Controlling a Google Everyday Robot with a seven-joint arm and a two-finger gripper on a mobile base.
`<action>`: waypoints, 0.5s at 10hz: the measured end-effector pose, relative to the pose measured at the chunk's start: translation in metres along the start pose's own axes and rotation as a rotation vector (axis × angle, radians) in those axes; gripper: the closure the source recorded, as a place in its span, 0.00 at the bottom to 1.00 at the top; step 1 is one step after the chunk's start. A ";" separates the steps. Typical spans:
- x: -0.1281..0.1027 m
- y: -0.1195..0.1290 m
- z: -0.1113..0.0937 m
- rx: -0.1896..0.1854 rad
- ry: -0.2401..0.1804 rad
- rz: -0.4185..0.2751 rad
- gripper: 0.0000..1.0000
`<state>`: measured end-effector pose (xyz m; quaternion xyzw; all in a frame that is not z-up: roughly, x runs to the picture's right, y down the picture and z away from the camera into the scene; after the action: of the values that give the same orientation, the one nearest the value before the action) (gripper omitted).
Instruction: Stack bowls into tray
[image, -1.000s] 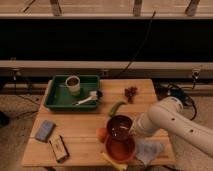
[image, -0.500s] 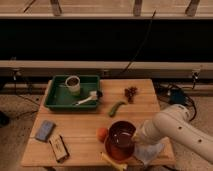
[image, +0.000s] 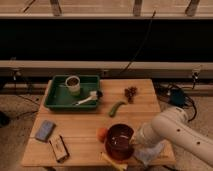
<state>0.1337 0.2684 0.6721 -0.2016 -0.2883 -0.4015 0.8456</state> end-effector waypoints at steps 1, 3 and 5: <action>-0.001 -0.001 0.001 0.000 -0.002 -0.001 0.20; -0.002 -0.003 0.003 0.001 -0.003 -0.002 0.20; 0.001 -0.003 0.004 0.002 0.002 0.004 0.20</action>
<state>0.1302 0.2688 0.6761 -0.2010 -0.2875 -0.3997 0.8469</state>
